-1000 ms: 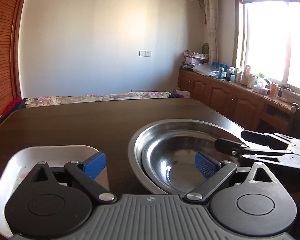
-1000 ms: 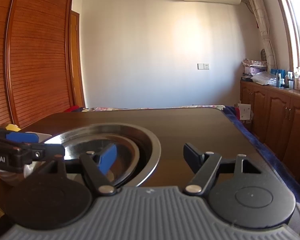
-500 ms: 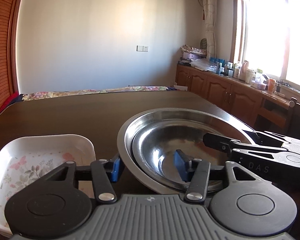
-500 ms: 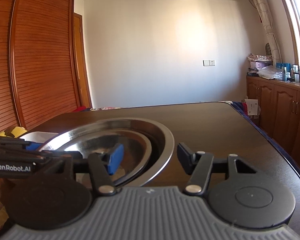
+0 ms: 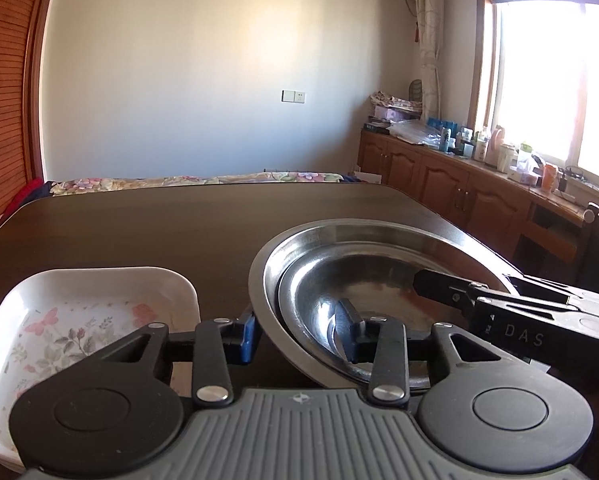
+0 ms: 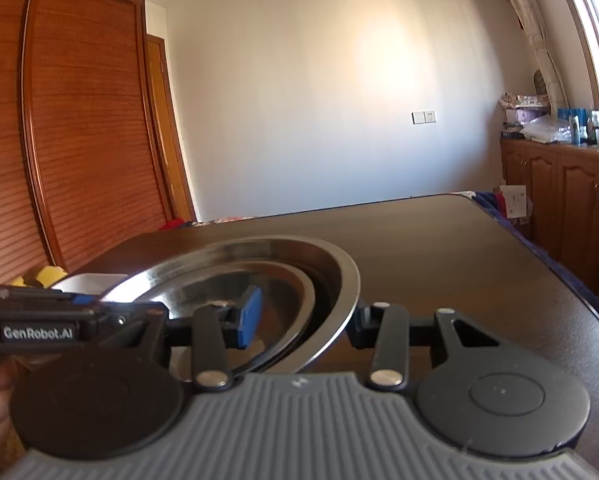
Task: Organize plates and bowls
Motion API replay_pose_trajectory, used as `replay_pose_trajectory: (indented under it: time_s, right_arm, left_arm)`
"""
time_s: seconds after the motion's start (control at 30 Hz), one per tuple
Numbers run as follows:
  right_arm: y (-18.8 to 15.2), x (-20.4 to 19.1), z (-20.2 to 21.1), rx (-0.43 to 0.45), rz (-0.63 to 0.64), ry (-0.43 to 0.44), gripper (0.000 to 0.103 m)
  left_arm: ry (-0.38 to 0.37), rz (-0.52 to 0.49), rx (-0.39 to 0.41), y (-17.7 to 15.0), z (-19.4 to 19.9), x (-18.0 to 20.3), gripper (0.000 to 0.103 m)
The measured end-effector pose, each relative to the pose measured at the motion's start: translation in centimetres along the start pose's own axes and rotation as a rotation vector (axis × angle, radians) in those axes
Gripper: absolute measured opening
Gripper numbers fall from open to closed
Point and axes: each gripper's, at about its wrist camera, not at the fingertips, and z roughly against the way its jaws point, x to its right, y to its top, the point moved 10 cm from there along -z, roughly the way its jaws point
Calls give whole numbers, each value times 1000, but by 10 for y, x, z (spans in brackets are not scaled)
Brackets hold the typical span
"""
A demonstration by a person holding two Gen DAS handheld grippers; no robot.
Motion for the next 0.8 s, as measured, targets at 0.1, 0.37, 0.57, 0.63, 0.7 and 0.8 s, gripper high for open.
replay_pose_trajectory:
  time_s: [0.1,0.37,0.57,0.63,0.7,0.8]
  right_arm:
    - [0,0,0,2,-4,3,44]
    - [6,-1,5,16,-28,27,44]
    - [17,-7,8,29,-17,34,43]
    - [22,-10,8,32,-12,38,43]
    - [28,-14,8,35,-9,44,43]
    - [34,-20,8,41,-2,57,43]
  left_arm:
    - [-4,11,-4,1,1,0,41]
    - [-14,16,8,9,6,-1,41]
    - [-19,13,33,22,15,-3,40]
    - [-21,17,44,28,19,-5,40]
    - [-24,26,56,33,24,-7,40]
    - [-18,26,70,40,32,-12,40]
